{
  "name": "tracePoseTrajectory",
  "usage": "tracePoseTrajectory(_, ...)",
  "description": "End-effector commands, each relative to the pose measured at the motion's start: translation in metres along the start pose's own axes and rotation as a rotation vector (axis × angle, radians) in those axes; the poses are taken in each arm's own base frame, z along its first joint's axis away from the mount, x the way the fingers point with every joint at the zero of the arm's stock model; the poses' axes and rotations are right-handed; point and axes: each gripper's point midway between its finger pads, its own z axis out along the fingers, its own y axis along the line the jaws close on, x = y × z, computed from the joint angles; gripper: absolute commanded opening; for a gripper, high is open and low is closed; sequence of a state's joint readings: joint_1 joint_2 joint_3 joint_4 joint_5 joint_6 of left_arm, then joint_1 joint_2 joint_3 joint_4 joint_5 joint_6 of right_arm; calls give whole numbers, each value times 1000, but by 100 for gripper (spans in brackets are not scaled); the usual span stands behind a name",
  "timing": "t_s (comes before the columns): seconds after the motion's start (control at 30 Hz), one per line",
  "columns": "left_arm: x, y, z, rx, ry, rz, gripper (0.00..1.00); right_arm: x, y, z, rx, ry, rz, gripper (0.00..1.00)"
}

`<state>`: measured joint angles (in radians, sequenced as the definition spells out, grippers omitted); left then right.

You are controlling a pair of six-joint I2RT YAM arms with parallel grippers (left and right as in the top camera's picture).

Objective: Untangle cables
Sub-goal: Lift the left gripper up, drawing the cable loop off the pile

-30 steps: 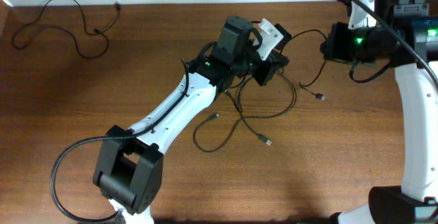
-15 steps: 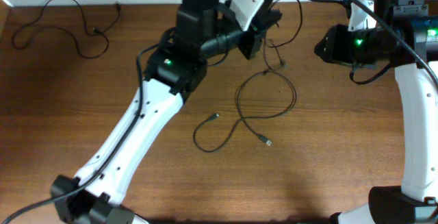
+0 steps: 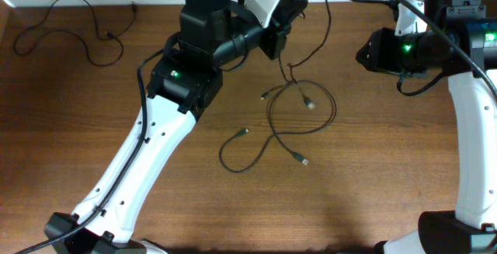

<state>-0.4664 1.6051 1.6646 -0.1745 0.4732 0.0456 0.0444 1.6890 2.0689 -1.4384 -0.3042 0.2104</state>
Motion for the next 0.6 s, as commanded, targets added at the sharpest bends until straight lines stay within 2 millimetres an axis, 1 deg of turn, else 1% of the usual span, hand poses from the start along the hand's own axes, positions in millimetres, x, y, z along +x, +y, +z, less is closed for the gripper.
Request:
tracePoseTrajectory(0.0,-26,12,-18,-64,-54,41,0,2,0,2,-4,11,7,39)
tracePoseTrajectory(0.1,-25,36,-25,-151,-54,-23,0,2,0,2,-4,11,7,39)
tracePoseTrajectory(0.17,-23,58,-33,-227,-58,-102,0,2,0,2,-3,12,7,39)
tracePoseTrajectory(0.27,-19,89,-49,-306,-54,-131,0,3,0,2,-2,15,8,40)
tracePoseTrajectory(0.3,-17,96,-53,-328,-48,-135,0,3,0,2,-2,15,8,39)
tracePoseTrajectory(0.37,-9,119,-66,-393,-28,-151,0,3,-1,2,5,16,9,39)
tracePoseTrajectory(0.4,-3,133,-74,-438,-13,-163,0,3,-1,2,5,16,9,39)
tracePoseTrajectory(0.5,13,161,-93,-510,25,-194,0,3,-1,2,5,16,9,39)
tracePoseTrajectory(0.57,27,182,-109,-565,63,-227,0,3,-1,2,4,15,9,40)
